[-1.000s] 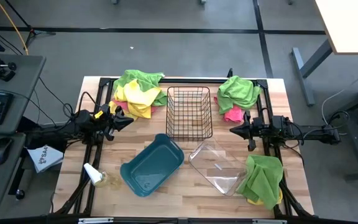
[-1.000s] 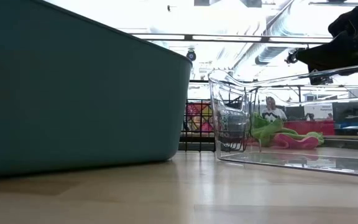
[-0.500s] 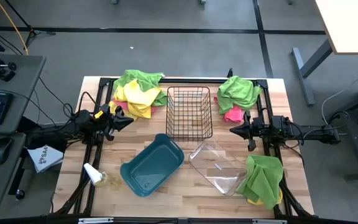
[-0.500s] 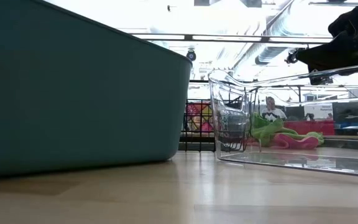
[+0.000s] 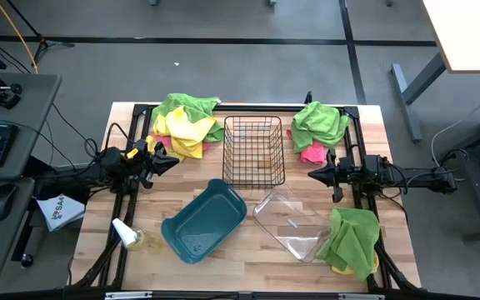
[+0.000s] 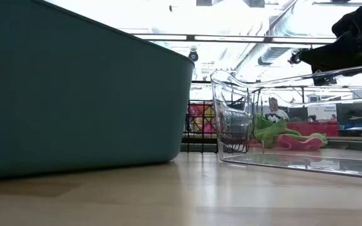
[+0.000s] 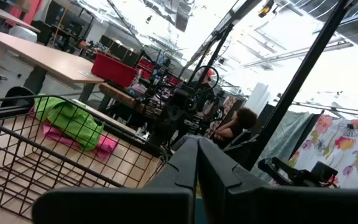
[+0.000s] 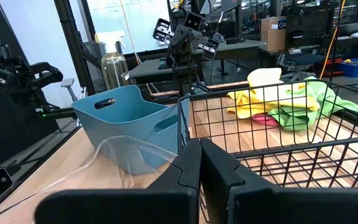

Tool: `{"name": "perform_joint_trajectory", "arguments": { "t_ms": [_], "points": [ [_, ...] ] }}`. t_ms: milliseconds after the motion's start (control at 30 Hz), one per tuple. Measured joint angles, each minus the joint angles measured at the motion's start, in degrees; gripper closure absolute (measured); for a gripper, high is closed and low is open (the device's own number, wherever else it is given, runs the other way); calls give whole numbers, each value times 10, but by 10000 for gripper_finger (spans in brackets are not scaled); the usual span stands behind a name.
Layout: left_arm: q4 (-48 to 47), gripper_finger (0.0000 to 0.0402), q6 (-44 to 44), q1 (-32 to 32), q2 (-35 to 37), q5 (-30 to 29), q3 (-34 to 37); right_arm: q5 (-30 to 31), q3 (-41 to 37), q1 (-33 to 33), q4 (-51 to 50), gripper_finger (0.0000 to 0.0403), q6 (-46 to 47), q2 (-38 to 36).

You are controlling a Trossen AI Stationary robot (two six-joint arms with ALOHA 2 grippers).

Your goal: Sort microfiber towel by color & place in baskets

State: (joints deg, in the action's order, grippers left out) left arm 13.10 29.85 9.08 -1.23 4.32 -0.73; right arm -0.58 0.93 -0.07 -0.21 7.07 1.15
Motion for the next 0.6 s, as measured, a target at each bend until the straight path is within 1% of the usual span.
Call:
{"name": "perform_joint_trajectory", "arguments": {
  "t_ms": [467,533,600],
  "points": [
    [0,402,0,0,0,0,0,0,0,0,0,402,0,0],
    [0,402,0,0,0,0,0,13,0,0,2,402,-6,0],
    [0,402,0,0,0,0,0,43,-1,0,28,402,-17,0]
  ]
}}
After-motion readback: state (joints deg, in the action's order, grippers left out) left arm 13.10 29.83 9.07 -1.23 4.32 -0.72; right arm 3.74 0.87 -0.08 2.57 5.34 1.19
